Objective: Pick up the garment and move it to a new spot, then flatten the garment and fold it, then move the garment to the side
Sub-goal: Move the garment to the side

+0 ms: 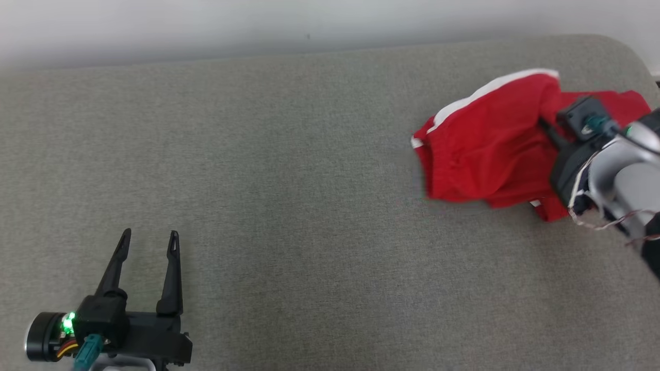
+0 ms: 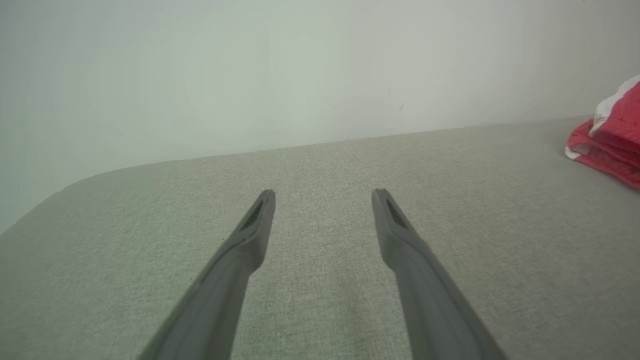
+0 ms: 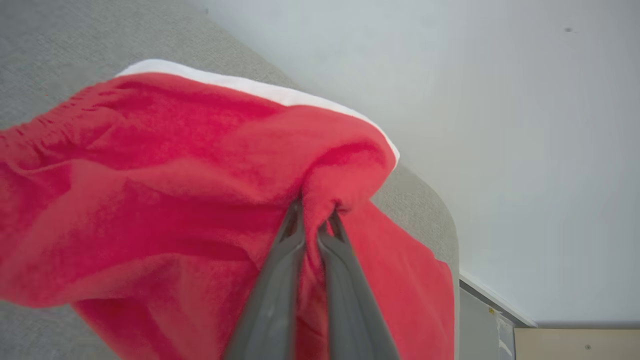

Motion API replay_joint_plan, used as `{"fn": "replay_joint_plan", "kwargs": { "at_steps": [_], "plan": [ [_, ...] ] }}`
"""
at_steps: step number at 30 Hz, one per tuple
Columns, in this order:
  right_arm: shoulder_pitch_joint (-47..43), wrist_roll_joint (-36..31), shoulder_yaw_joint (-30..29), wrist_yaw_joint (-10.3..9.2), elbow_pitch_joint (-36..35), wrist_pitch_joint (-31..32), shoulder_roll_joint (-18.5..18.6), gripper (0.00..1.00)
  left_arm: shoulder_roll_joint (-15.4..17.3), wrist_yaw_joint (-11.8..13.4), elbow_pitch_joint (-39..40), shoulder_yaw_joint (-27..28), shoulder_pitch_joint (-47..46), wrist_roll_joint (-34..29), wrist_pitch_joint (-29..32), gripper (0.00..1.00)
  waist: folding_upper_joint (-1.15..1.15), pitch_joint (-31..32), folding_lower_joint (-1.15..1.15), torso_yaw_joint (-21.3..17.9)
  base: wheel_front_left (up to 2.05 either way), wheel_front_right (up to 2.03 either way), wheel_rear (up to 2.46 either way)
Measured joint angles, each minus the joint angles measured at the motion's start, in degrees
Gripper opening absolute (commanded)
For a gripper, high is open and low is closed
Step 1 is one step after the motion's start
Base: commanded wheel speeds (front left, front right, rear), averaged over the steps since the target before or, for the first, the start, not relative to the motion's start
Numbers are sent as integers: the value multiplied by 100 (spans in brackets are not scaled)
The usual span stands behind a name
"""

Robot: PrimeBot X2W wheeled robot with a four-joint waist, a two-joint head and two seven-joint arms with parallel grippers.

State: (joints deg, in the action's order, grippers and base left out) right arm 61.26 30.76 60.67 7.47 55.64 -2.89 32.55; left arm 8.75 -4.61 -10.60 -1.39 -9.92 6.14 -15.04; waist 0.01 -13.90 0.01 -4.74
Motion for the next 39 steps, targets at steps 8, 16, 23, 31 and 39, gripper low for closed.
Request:
{"fn": "replay_joint_plan", "kwargs": {
  "at_steps": [8,16,23,31,39],
  "plan": [
    [621,288,586,0,-490,281,726,0,73,-16,36,-58,-81,-12,0,100,0,-277,0,-158,0,0,0],
    [997,611,1026,0,-768,576,1418,0,215,-15,214,-57,-129,-15,20,100,0,-484,-1,-177,0,0,0],
    [1308,850,1132,0,-856,788,1846,0,274,34,361,-64,-129,-15,90,100,0,-621,-1,-199,0,0,0],
    [1434,949,1210,0,-680,955,2031,0,322,55,449,-103,-193,1,111,100,0,-734,-1,-168,0,0,0],
    [1415,1028,1238,0,-414,1122,2014,100,353,105,492,-130,-193,27,119,100,-1,-778,-1,-121,0,0,0]
  ]
}}
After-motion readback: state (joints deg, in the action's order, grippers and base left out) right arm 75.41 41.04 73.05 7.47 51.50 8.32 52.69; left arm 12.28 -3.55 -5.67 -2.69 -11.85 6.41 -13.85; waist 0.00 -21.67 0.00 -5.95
